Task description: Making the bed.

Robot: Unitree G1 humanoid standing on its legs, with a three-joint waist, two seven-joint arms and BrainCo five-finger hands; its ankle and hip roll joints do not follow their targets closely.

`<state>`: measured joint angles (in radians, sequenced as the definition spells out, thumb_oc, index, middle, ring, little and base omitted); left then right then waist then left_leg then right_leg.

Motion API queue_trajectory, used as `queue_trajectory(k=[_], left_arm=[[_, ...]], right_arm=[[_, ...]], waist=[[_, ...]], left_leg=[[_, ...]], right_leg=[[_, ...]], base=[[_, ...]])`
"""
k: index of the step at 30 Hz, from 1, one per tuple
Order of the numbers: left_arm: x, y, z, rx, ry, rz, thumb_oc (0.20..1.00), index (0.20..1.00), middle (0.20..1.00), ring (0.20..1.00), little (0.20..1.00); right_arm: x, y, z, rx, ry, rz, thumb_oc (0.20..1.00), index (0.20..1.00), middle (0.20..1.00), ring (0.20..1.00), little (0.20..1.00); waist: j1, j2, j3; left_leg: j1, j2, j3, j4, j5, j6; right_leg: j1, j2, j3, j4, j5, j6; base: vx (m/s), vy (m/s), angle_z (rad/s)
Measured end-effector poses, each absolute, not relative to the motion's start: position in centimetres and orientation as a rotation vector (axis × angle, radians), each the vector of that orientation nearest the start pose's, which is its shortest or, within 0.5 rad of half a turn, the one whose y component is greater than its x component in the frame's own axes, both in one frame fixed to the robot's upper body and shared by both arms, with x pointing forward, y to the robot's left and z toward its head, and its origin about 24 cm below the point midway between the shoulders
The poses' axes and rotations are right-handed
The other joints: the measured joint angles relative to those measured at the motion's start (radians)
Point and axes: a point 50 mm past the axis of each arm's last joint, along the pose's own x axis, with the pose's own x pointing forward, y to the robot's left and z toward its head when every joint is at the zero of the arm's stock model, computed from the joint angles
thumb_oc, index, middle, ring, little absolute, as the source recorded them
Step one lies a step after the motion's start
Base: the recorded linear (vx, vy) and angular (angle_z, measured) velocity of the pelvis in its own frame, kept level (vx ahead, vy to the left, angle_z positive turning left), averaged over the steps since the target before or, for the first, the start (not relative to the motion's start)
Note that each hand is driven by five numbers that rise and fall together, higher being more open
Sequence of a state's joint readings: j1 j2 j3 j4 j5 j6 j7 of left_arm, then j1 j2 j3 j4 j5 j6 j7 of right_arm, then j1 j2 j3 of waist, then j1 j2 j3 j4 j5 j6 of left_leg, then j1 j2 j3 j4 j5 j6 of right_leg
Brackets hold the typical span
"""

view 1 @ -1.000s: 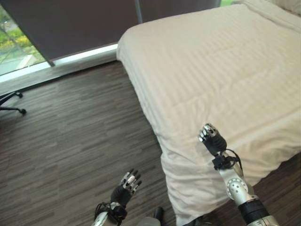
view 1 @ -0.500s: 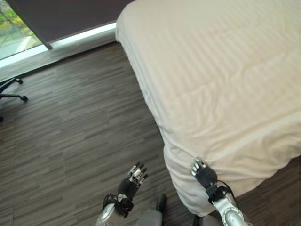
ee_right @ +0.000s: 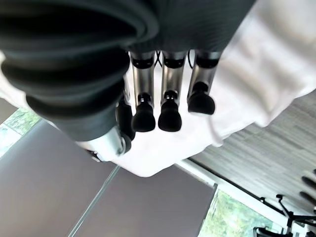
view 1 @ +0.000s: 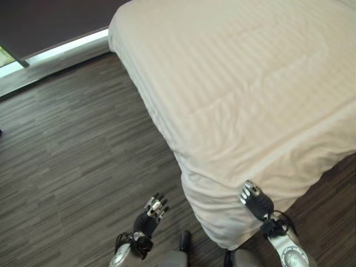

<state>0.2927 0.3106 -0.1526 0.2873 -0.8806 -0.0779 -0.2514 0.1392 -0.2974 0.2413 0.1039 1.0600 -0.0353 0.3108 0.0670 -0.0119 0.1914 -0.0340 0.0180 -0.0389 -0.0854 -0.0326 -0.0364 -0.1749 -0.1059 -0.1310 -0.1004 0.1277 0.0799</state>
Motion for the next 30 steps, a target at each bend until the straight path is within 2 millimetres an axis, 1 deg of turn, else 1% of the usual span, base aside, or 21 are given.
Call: queue_trajectory(k=[3, 5, 7, 8, 9, 12, 14, 15, 16, 19, 20, 21, 22, 23, 24, 25, 26, 27, 28, 29, 30], left_arm=[[15.5, 20.2, -6.3, -0.600, 0.431, -0.029, 1.000, 1.000, 1.000, 1.000, 1.000], [15.5, 20.2, -6.3, -0.600, 0.431, -0.033, 1.000, 1.000, 1.000, 1.000, 1.000], [15.4, 20.2, -6.4, -0.602, 0.432, -0.035, 1.000, 1.000, 1.000, 1.000, 1.000], [15.4, 20.2, -6.4, -0.602, 0.433, -0.034, 1.000, 1.000, 1.000, 1.000, 1.000], [15.3, 20.2, -6.4, -0.603, 0.435, -0.033, 1.000, 1.000, 1.000, 1.000, 1.000], [15.3, 20.2, -6.5, -0.604, 0.439, -0.031, 1.000, 1.000, 1.000, 1.000, 1.000], [15.2, 20.3, -6.7, -0.605, 0.445, -0.024, 1.000, 1.000, 1.000, 1.000, 1.000], [15.2, 20.4, -6.8, -0.606, 0.452, -0.018, 1.000, 1.000, 1.000, 1.000, 1.000], [15.2, 20.4, -6.9, -0.611, 0.452, -0.015, 1.000, 1.000, 1.000, 1.000, 1.000], [15.2, 20.4, -6.9, -0.616, 0.453, -0.012, 1.000, 1.000, 1.000, 1.000, 1.000], [15.1, 20.4, -6.9, -0.619, 0.453, -0.010, 1.000, 1.000, 1.000, 1.000, 1.000], [15.0, 20.4, -7.0, -0.620, 0.457, -0.008, 1.000, 1.000, 1.000, 1.000, 1.000], [14.9, 20.3, -7.1, -0.624, 0.464, -0.005, 1.000, 1.000, 1.000, 1.000, 1.000], [14.8, 19.9, -7.4, -0.635, 0.477, -0.007, 1.000, 1.000, 1.000, 1.000, 1.000], [14.8, 19.4, -7.6, -0.635, 0.491, -0.025, 1.000, 1.000, 1.000, 1.000, 1.000], [14.7, 19.3, -7.7, -0.636, 0.496, -0.031, 1.000, 1.000, 1.000, 1.000, 1.000], [14.8, 19.2, -7.6, -0.637, 0.502, -0.040, 1.000, 1.000, 1.000, 1.000, 1.000], [14.9, 19.2, -7.6, -0.631, 0.504, -0.052, 1.000, 1.000, 1.000, 1.000, 1.000], [15.0, 19.3, -7.5, -0.629, 0.500, -0.057, 1.000, 1.000, 1.000, 1.000, 1.000], [15.0, 19.5, -7.5, -0.619, 0.503, -0.071, 1.000, 1.000, 1.000, 1.000, 1.000], [15.0, 19.7, -7.4, -0.614, 0.501, -0.070, 1.000, 1.000, 1.000, 1.000, 1.000]], right_arm=[[21.9, -15.4, 0.3, 0.795, 0.167, 0.342, 0.200, 0.200, 0.200, 0.200, 0.200], [22.7, -15.3, 0.7, 0.791, 0.148, 0.350, 0.200, 0.200, 0.200, 0.200, 0.200], [22.8, -15.5, 0.2, 0.789, 0.156, 0.324, 0.200, 0.200, 0.200, 0.200, 0.200], [22.9, -15.8, -0.3, 0.797, 0.167, 0.293, 0.200, 0.200, 0.200, 0.200, 0.200], [22.7, -16.4, -1.2, 0.805, 0.196, 0.229, 0.200, 0.200, 0.200, 0.200, 0.200], [22.4, -17.8, -4.1, 0.805, 0.285, 0.088, 0.200, 0.200, 0.200, 0.200, 0.200], [22.0, -18.4, -4.6, 0.806, 0.290, 0.058, 0.200, 0.200, 0.200, 0.200, 0.200], [22.1, -18.6, -5.1, 0.819, 0.294, 0.021, 0.200, 0.200, 0.200, 0.200, 0.200], [22.3, -18.7, -5.1, 0.830, 0.280, 0.004, 0.200, 0.200, 0.200, 0.200, 0.200], [21.7, -19.2, -5.8, 0.854, 0.277, -0.060, 0.200, 0.200, 0.200, 0.200, 0.200], [21.4, -19.8, -6.3, 0.864, 0.282, -0.102, 0.200, 0.200, 0.200, 0.200, 0.200], [20.4, -20.7, -7.3, 0.856, 0.319, -0.169, 0.200, 0.200, 0.200, 0.200, 0.200], [19.0, -21.7, -8.7, 0.852, 0.382, -0.266, 0.200, 0.200, 0.200, 0.200, 0.200], [16.4, -23.5, -11.4, 0.850, 0.502, -0.445, 0.200, 0.200, 0.200, 0.200, 0.200], [13.5, -25.4, -13.4, 0.838, 0.626, -0.638, 0.200, 0.200, 0.200, 0.200, 0.200], [11.9, -26.1, -14.0, 0.827, 0.672, -0.705, 0.200, 0.200, 0.200, 0.200, 0.200], [9.7, -27.3, -14.6, 0.824, 0.734, -0.811, 0.200, 0.200, 0.200, 0.200, 0.200], [8.4, -28.7, -14.7, 0.826, 0.754, -0.918, 0.200, 0.200, 0.200, 0.200, 0.200], [7.6, -30.0, -14.4, 0.804, 0.760, -0.980, 0.200, 0.200, 0.200, 0.200, 0.200], [6.8, -32.7, -13.3, 0.769, 0.720, -1.039, 0.200, 0.200, 0.200, 0.200, 0.200], [6.9, -34.4, -12.4, 0.734, 0.676, -1.060, 0.200, 0.200, 0.200, 0.200, 0.200]], waist=[[0.008, 0.001, 0.000], [0.021, 0.006, 0.000], [0.023, 0.010, -0.001], [0.022, 0.013, -0.003], [0.023, 0.021, -0.007], [0.022, 0.028, -0.008], [0.020, 0.036, -0.007], [0.017, 0.037, -0.008], [0.017, 0.038, -0.008], [0.016, 0.041, -0.010], [0.016, 0.044, -0.011], [0.014, 0.047, -0.016], [0.003, 0.052, -0.016], [0.002, 0.063, -0.017], [0.001, 0.080, -0.015], [-0.001, 0.086, -0.016], [-0.009, 0.094, -0.016], [-0.010, 0.101, -0.018], [-0.009, 0.104, -0.018], [-0.012, 0.105, -0.016], [-0.016, 0.105, -0.016]], left_leg=[[0.000, 0.000, 0.000, 0.000, 0.000, 0.000], [-0.001, 0.000, -0.001, 0.000, 0.000, 0.000], [-0.002, -0.001, -0.001, 0.000, 0.000, 0.000], [-0.003, -0.001, -0.002, 0.000, 0.000, 0.000], [-0.016, -0.001, -0.002, 0.001, 0.000, 0.000], [-0.016, -0.002, -0.004, 0.002, 0.000, 0.000], [-0.017, -0.001, -0.004, 0.002, 0.001, 0.000], [-0.017, -0.001, -0.004, 0.003, 0.001, 0.000], [-0.018, -0.002, -0.004, 0.003, 0.001, 0.000], [-0.024, -0.004, -0.005, 0.003, 0.001, -0.001], [-0.027, -0.005, -0.005, 0.003, 0.001, -0.001], [-0.035, -0.007, -0.003, 0.003, 0.002, 0.001], [-0.035, -0.007, -0.003, 0.003, 0.004, 0.003], [-0.033, -0.008, -0.001, 0.001, 0.004, 0.003], [-0.035, -0.009, 0.002, -0.001, 0.005, 0.004], [-0.038, -0.009, 0.005, -0.002, 0.005, 0.005], [-0.040, -0.009, 0.006, -0.001, 0.005, 0.005], [-0.039, -0.009, 0.007, -0.002, 0.005, 0.005], [-0.038, -0.008, 0.007, -0.003, 0.005, 0.005], [-0.034, -0.007, 0.012, -0.003, 0.005, 0.005], [-0.031, -0.007, 0.014, -0.004, 0.005, 0.005]], right_leg=[[0.000, 0.000, 0.000, 0.000, 0.000, 0.000], [0.000, 0.000, 0.000, 0.000, 0.000, 0.000], [-0.001, -0.001, -0.001, 0.000, 0.000, 0.000], [-0.002, -0.001, -0.001, 0.000, 0.000, 0.000], [-0.010, -0.002, -0.001, 0.000, 0.000, 0.000], [-0.013, -0.002, -0.003, 0.000, 0.001, -0.001], [-0.013, -0.002, -0.004, 0.000, 0.001, -0.002], [-0.012, -0.002, -0.003, -0.001, 0.001, -0.002], [-0.013, -0.002, -0.003, 0.000, 0.001, -0.002], [-0.015, -0.004, -0.003, -0.003, -0.003, 0.004], [-0.018, -0.006, -0.002, -0.003, -0.003, 0.003], [-0.029, -0.007, 0.000, -0.003, 0.000, 0.003], [-0.034, -0.006, 0.001, -0.003, 0.007, -0.002], [-0.035, -0.006, 0.003, -0.003, 0.007, -0.002], [-0.039, -0.007, 0.006, -0.002, 0.007, 0.000], [-0.043, -0.007, 0.008, -0.002, 0.008, 0.000], [-0.046, -0.007, 0.009, -0.003, 0.008, 0.000], [-0.045, -0.006, 0.009, -0.001, 0.008, 0.000], [-0.045, -0.006, 0.010, -0.002, 0.008, 0.000], [-0.043, -0.004, 0.015, -0.004, 0.009, 0.000], [-0.041, -0.004, 0.016, -0.004, 0.008, 0.002]], base=[[0.00, 0.000, 0.00], [0.00, 0.000, 0.00], [0.00, 0.000, 0.00], [0.00, 0.000, 0.00], [0.00, 0.000, 0.00], [0.00, 0.000, 0.00], [0.00, 0.000, 0.00], [0.00, 0.000, 0.00], [0.00, 0.000, 0.00], [0.00, 0.000, 0.00], [0.00, 0.000, 0.00], [0.00, 0.000, 0.00], [0.03, 0.021, -0.04], [0.02, 0.020, -0.05], [0.02, 0.008, -0.08], [0.02, 0.010, -0.08], [0.02, 0.007, -0.06], [0.00, 0.000, 0.00], [0.03, 0.010, -0.06], [0.03, 0.008, -0.06], [0.01, 0.006, -0.07]])
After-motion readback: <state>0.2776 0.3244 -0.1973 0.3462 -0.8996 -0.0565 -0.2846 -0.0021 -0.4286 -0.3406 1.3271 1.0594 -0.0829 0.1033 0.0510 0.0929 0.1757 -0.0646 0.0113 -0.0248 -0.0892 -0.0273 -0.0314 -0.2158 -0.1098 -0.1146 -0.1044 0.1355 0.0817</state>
